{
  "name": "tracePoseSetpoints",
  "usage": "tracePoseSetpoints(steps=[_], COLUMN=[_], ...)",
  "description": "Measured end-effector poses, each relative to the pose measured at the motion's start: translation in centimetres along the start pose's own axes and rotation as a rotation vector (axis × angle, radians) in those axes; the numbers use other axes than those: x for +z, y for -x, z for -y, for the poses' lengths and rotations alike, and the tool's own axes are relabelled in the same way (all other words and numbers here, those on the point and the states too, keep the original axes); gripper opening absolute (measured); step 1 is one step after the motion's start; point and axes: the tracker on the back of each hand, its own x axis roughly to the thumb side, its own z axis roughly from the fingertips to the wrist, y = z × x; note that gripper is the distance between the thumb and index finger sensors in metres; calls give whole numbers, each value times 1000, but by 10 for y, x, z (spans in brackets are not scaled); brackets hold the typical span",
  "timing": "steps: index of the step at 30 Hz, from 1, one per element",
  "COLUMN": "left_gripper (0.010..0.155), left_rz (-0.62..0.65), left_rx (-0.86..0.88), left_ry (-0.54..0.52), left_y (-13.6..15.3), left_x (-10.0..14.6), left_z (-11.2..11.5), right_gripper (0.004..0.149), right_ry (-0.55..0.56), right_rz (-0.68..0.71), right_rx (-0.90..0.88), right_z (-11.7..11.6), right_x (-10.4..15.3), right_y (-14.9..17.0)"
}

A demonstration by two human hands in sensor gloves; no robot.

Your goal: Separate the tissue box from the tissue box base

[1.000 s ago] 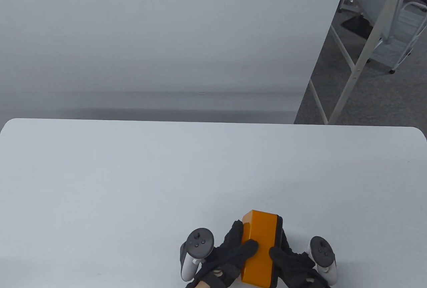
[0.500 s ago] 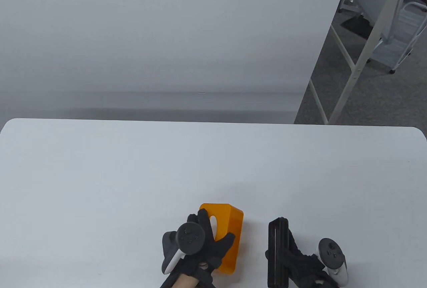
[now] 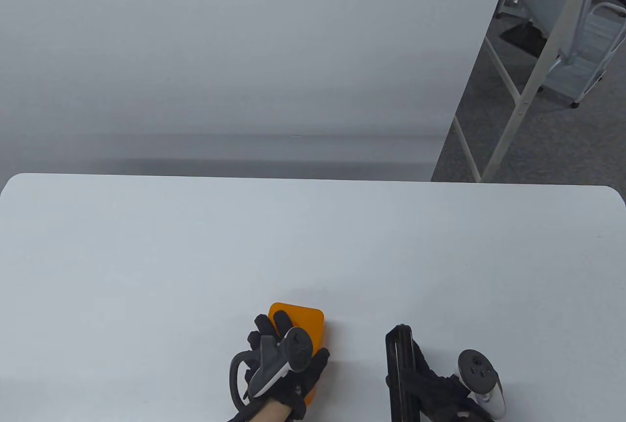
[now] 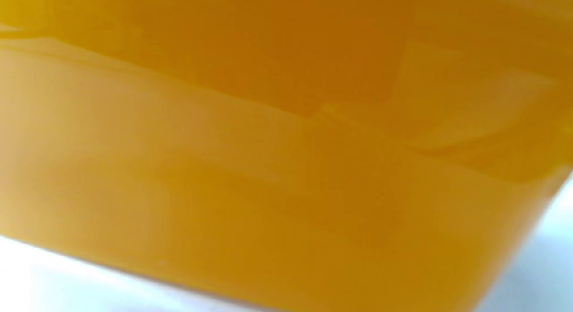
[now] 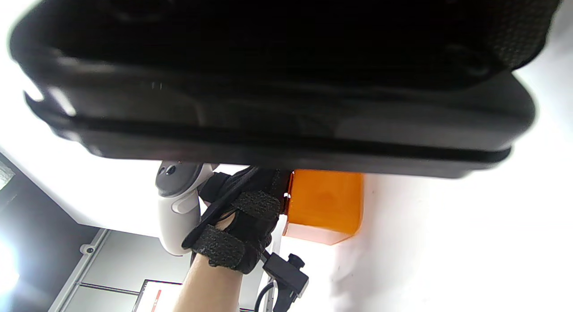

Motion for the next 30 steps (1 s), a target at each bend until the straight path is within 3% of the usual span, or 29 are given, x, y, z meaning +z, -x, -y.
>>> tracePoseSetpoints(steps=[5, 9, 13, 18, 22, 25, 30], left_gripper=[111, 109, 108, 107, 106, 106, 105], left_rz=[10, 90, 147, 128, 123, 122, 149], left_rx=[38, 72, 171, 47, 60, 40, 76], left_ry=[20, -124, -139, -142, -159, -155, -185], left_y=[1, 14, 32, 68, 86, 90, 87], left_x=[-1, 7, 18, 20, 17, 16, 20], left_z=[-3, -32, -47, -43, -32, -31, -39], right_gripper=[108, 107, 107, 106, 104, 101, 94], right_ry=[4, 28, 48, 61, 56, 54, 162], right_rz=[-5, 8, 26, 44, 34, 36, 27], right_rx=[4, -2, -16, -18, -13, -30, -51], right_z=[1, 6, 10, 13, 14, 19, 37], right_x=[0, 2, 4, 4, 4, 4, 2], right_y=[0, -4, -9, -14, -12, -13, -16])
